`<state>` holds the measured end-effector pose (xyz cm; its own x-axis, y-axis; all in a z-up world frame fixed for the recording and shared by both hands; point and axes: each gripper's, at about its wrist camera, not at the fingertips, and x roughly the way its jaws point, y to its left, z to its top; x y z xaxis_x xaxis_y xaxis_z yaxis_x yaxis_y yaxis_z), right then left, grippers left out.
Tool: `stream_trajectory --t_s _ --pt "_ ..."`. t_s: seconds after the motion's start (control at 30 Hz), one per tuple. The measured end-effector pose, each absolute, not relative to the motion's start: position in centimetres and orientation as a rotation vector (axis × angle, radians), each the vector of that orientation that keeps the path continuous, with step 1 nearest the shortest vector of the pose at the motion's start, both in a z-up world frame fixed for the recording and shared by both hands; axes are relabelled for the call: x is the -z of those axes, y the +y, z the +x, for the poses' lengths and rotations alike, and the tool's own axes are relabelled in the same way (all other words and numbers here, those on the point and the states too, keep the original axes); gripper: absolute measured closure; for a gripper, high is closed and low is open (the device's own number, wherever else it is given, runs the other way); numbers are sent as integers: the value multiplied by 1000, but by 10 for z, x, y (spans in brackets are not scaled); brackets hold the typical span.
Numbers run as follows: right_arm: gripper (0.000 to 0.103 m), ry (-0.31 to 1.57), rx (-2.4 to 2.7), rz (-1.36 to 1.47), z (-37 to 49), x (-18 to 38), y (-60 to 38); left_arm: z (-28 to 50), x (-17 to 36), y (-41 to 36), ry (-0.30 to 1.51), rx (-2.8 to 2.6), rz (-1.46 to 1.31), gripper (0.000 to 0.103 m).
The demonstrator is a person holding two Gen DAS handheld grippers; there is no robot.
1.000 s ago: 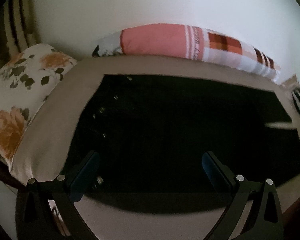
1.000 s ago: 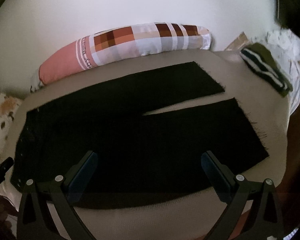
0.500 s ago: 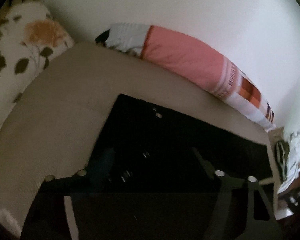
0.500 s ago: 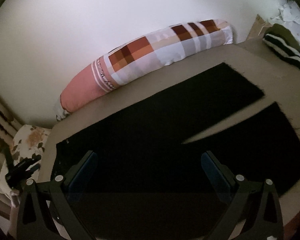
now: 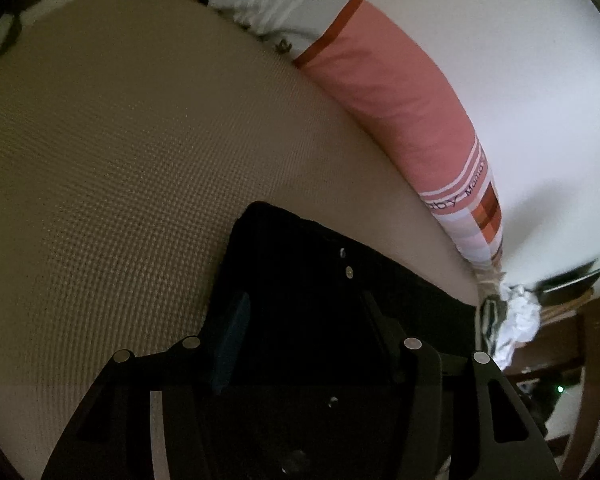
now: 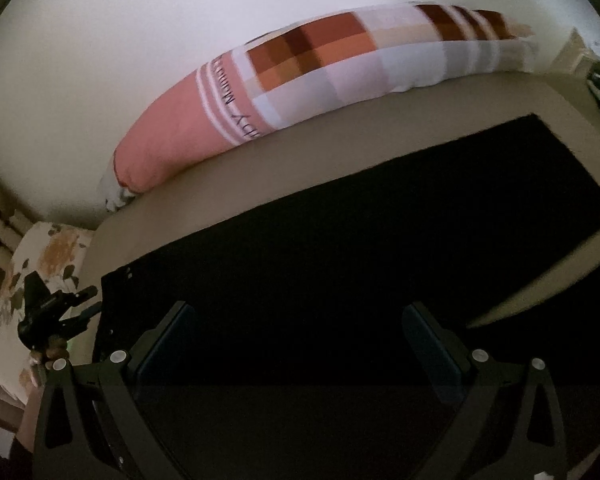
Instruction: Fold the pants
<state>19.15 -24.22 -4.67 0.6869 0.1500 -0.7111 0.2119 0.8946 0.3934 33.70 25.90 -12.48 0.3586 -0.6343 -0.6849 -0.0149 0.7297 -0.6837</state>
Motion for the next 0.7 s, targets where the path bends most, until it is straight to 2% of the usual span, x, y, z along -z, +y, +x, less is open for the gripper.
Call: stream_trajectory --t_s 0.03,0.1,0.2,0.37,0.67,0.7 --pt "0 823 26 467 198 47 -239 340 127 260 1153 460 -677 54" --pt "0 825 11 451 209 47 -233 346 129 259 1157 504 -684 67" --pt "0 832 -9 425 228 50 -224 352 127 252 1157 547 -675 75" --pt "0 841 -52 389 255 53 -211 365 122 239 1145 596 -654 76" --pt "0 849 -183 237 310 53 -200 397 151 228 1174 550 -737 77" --pt "0 855 -207 197 317 52 -199 396 150 227 1165 541 -734 80"
